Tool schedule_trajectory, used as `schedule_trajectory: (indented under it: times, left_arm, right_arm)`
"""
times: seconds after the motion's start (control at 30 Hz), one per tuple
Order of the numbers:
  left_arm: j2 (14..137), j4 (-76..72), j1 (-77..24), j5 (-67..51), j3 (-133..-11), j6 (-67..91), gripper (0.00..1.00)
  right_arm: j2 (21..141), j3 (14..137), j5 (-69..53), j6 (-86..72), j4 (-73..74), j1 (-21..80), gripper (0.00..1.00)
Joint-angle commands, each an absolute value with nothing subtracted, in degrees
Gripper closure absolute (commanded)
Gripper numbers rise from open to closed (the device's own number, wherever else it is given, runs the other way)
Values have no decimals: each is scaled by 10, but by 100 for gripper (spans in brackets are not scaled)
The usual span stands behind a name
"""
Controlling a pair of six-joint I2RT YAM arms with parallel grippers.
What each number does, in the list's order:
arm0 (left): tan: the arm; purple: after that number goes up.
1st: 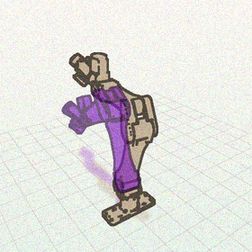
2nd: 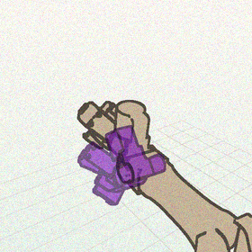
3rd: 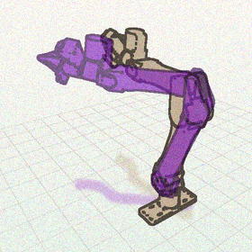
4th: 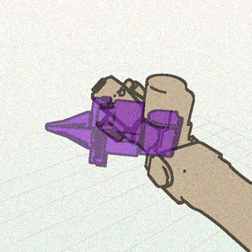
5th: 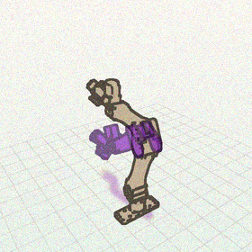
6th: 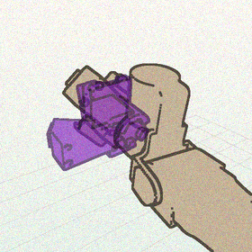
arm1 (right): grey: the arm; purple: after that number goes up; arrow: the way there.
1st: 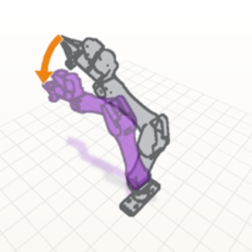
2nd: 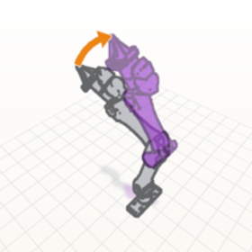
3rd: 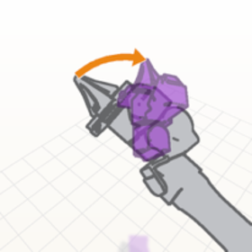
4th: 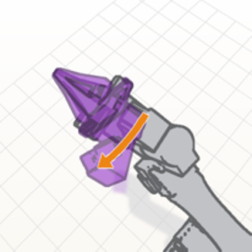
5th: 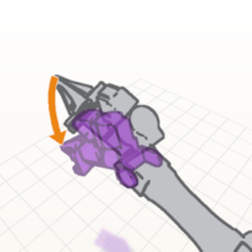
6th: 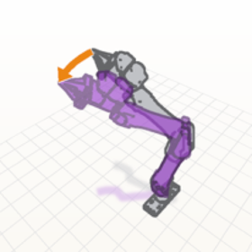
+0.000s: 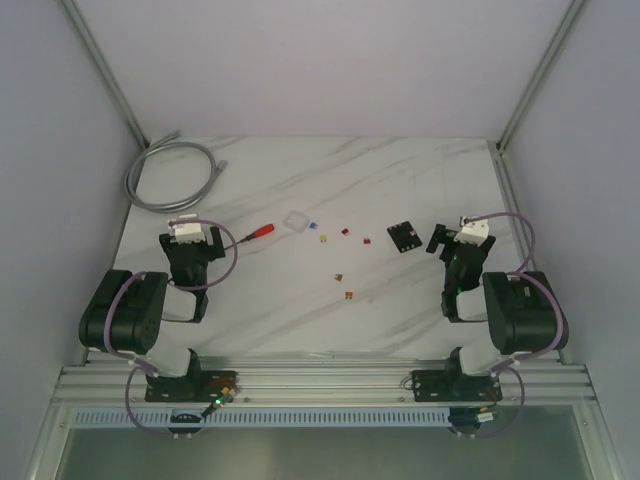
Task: Snap on the fuse box
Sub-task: Move the fuse box base at the center of the board.
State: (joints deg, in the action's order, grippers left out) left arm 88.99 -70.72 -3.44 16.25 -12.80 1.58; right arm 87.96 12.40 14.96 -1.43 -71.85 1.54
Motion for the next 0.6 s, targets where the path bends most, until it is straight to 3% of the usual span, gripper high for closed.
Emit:
schedule_trajectory:
  times: [0.0,0.3,0.57]
  left_arm:
    - [888,-733,-36,150,-136,9,0]
    - [883,-729,-36,153,-138,8,0]
    - [749,-410,-37,201,-263,89,0]
  right_arm:
    - [873,132,147,-13,-740,14,0]
    - [847,160,124,-3,-666,13,0]
    - [776,276,80,-14,-395,32,0]
